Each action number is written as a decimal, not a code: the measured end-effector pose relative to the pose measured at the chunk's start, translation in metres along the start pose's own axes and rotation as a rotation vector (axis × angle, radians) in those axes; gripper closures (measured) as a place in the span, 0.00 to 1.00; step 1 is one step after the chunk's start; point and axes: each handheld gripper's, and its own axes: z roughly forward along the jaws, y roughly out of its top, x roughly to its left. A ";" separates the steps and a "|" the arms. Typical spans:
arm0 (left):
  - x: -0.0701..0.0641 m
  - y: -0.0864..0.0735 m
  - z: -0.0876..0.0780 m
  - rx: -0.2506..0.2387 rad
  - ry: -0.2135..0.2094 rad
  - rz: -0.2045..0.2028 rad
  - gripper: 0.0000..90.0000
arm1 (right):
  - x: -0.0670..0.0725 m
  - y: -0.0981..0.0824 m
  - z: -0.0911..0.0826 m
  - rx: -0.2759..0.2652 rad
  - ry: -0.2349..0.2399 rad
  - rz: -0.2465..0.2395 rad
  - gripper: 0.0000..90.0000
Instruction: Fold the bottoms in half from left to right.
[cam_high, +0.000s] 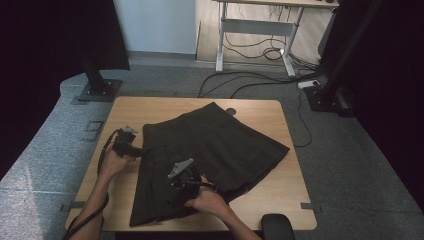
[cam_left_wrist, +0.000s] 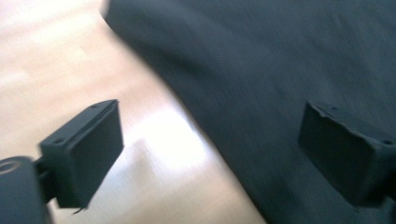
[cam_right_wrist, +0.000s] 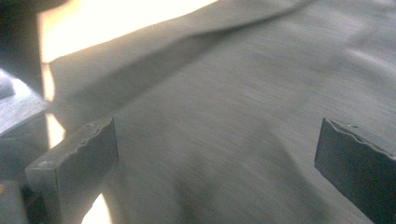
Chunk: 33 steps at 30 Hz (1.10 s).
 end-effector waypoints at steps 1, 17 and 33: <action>0.002 0.006 0.002 0.006 -0.001 -0.004 0.02 | 0.009 0.004 0.007 0.007 0.022 -0.022 0.00; 0.024 0.024 0.034 0.003 -0.014 -0.053 0.00 | 0.072 0.024 0.069 0.110 0.094 -0.183 0.00; 0.018 0.030 0.059 0.035 0.056 -0.077 0.02 | 0.049 0.026 0.066 0.084 -0.001 -0.155 0.61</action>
